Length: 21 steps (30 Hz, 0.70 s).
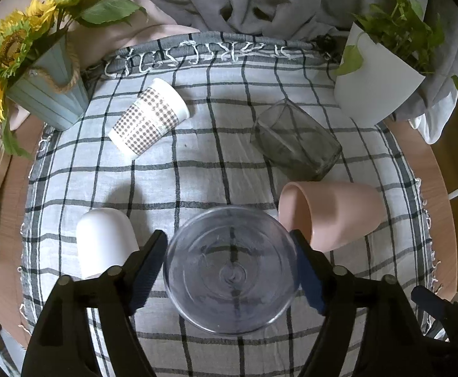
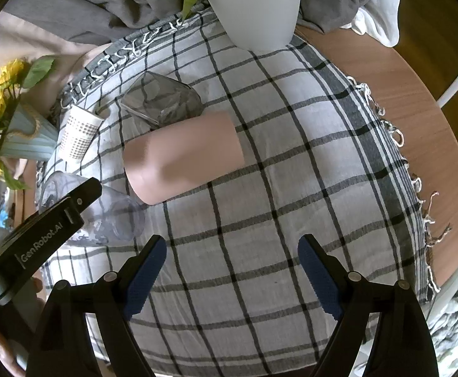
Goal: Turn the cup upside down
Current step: 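Set the inverted clear cup on the cloth and open the left gripper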
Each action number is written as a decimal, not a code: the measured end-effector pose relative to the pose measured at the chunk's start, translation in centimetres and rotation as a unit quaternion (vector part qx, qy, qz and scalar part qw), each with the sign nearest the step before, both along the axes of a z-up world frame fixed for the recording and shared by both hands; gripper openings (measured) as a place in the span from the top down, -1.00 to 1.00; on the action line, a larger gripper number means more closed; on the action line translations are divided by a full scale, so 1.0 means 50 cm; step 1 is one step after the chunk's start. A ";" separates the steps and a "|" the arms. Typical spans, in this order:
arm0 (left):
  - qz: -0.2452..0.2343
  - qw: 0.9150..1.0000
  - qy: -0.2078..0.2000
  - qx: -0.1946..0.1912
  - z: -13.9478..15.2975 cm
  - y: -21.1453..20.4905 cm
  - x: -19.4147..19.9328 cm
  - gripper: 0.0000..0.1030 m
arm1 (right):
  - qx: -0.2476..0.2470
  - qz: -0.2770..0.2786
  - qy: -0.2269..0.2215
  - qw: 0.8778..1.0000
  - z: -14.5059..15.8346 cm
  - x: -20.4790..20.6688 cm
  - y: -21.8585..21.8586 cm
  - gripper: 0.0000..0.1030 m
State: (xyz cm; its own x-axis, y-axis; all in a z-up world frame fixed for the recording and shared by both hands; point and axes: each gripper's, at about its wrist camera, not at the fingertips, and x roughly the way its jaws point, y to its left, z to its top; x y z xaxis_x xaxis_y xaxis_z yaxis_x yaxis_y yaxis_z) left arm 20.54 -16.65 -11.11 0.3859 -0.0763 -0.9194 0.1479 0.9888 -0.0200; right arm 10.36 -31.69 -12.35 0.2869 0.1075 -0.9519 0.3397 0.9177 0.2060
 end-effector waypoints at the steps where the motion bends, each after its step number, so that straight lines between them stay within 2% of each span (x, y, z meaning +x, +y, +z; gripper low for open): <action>1: 0.001 1.000 -0.003 -0.001 0.002 0.001 -0.001 -0.64 | -0.001 0.000 -0.001 1.000 0.003 0.000 0.001 -0.67; 5: 0.003 1.000 -0.014 0.000 0.013 0.003 -0.001 -0.78 | -0.004 0.002 -0.005 1.000 0.008 0.002 0.001 -0.67; 8: 0.005 1.000 -0.023 0.004 0.025 0.004 -0.007 -0.79 | -0.005 0.002 -0.006 1.000 0.011 0.001 0.003 -0.67; 10: 0.011 0.999 -0.044 0.008 0.048 0.008 -0.022 -0.82 | -0.009 0.002 -0.008 1.000 0.017 -0.002 0.003 -0.67; 12: 0.019 0.998 -0.064 0.010 0.070 0.015 -0.037 -0.99 | -0.015 0.003 -0.016 1.000 0.031 -0.012 0.004 -0.69; 14: 0.030 0.996 -0.088 0.012 0.094 0.028 -0.060 -0.99 | -0.014 0.003 -0.025 1.000 0.046 -0.023 0.006 -0.76; 17: 0.045 0.992 -0.118 0.027 0.124 0.050 -0.098 -0.99 | -0.021 0.006 -0.047 0.999 0.075 -0.045 0.011 -0.77; 21: 0.069 0.988 -0.134 0.029 0.144 0.085 -0.140 -0.99 | -0.035 0.009 -0.085 0.996 0.118 -0.079 0.023 -0.77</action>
State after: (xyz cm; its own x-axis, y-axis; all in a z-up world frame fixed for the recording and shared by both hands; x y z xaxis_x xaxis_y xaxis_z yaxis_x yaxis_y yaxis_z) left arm 13.56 -12.42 -3.91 0.6187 0.0433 -0.7845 0.0046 0.9983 0.0587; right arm 6.41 -30.54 -6.44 0.4433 0.0501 -0.8950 0.2885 0.9373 0.1953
